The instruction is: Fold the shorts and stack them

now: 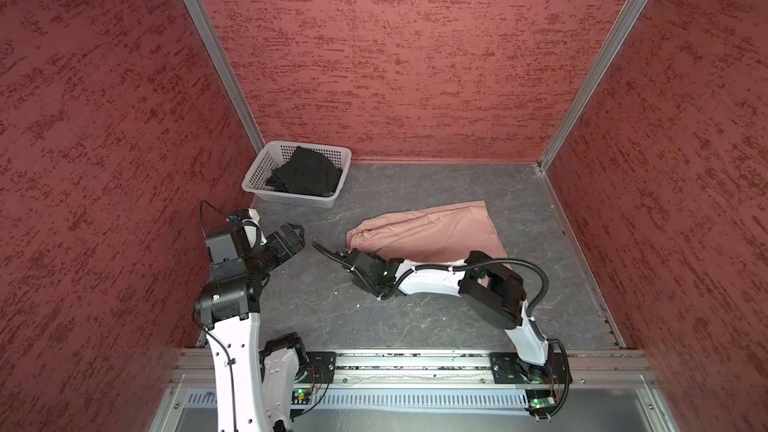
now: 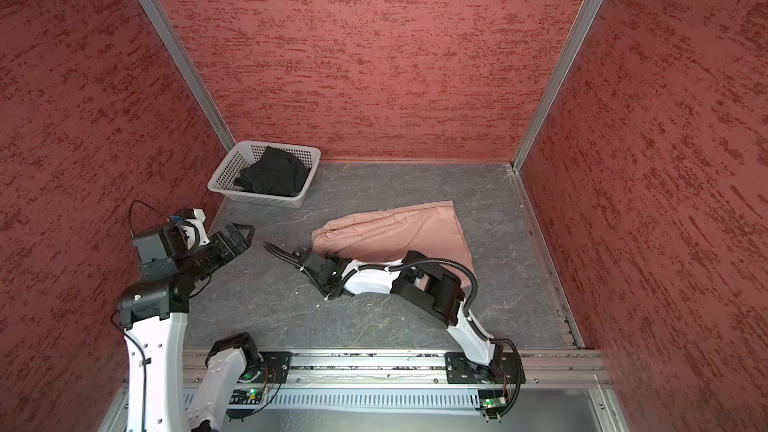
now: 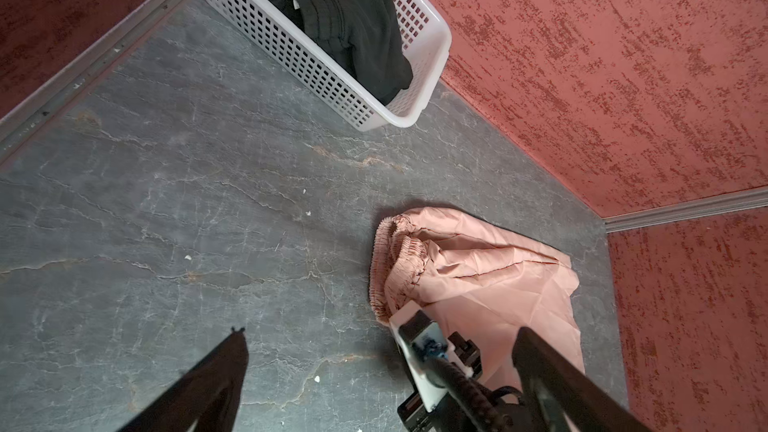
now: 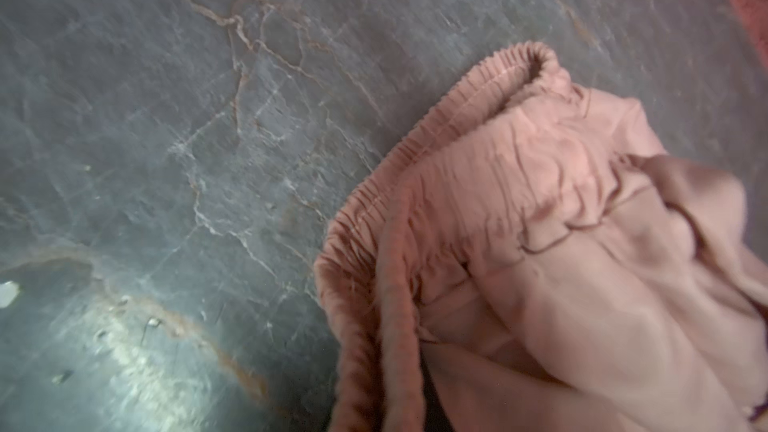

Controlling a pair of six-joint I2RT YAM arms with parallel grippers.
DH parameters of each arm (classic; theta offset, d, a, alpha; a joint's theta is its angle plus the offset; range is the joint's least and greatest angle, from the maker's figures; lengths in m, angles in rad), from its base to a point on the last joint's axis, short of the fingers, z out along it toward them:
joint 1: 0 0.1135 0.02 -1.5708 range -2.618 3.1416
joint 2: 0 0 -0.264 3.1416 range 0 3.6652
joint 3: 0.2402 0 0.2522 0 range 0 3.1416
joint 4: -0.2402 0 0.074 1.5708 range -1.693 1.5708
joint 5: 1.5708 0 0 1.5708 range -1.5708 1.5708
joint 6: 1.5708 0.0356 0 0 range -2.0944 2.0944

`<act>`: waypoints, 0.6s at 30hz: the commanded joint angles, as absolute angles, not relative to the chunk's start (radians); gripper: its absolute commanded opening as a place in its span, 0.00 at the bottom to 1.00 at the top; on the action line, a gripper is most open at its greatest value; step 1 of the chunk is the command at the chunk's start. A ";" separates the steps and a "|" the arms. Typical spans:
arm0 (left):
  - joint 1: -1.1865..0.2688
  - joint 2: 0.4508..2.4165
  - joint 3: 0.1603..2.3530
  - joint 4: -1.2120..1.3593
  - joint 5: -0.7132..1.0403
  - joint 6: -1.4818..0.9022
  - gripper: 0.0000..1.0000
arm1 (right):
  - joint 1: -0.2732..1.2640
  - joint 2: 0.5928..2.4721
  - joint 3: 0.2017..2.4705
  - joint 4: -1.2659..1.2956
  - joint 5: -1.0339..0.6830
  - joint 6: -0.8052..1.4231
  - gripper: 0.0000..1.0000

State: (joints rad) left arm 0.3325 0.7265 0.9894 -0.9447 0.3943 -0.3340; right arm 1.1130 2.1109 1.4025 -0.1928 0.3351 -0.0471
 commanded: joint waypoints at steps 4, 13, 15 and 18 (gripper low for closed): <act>0.367 0.762 0.825 -0.819 0.617 -0.436 0.99 | 1.054 1.976 1.235 0.059 0.130 0.114 0.00; 0.198 0.781 0.575 -0.544 0.609 -0.613 0.99 | 1.041 1.932 1.144 0.192 0.071 0.070 0.00; 0.142 0.841 0.536 -0.447 0.616 -0.663 0.99 | 1.043 1.926 1.124 0.212 0.070 0.040 0.00; 0.073 0.932 0.506 -0.350 0.583 -0.690 0.99 | 1.042 1.927 1.114 0.214 0.100 0.012 0.00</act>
